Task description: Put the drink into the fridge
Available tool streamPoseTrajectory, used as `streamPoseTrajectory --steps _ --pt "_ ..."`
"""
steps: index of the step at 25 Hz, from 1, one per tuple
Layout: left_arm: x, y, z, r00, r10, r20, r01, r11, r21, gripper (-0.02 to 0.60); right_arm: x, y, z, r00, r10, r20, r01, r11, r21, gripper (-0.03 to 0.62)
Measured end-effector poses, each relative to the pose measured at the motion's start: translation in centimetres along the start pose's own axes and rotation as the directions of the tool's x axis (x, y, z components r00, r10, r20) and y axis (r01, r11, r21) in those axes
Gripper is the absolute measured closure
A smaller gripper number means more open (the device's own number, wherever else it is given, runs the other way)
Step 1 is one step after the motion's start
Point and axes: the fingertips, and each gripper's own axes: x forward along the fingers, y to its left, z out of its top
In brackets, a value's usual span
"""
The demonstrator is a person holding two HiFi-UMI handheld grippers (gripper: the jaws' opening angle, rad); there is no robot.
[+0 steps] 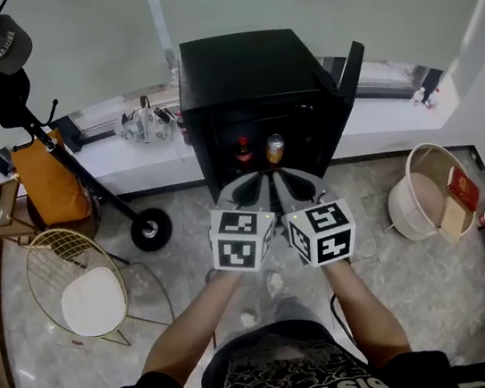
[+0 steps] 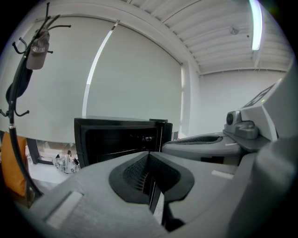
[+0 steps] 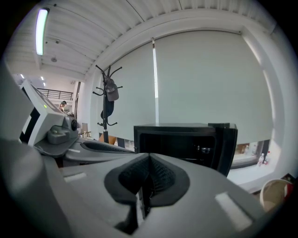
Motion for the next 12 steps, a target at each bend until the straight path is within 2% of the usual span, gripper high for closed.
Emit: streamPoseTrajectory --steps 12 --pt "0.1 -0.17 -0.47 1.0 -0.003 -0.001 0.003 1.0 -0.003 0.575 0.02 0.12 -0.54 1.0 0.001 -0.004 -0.001 1.0 0.003 0.592"
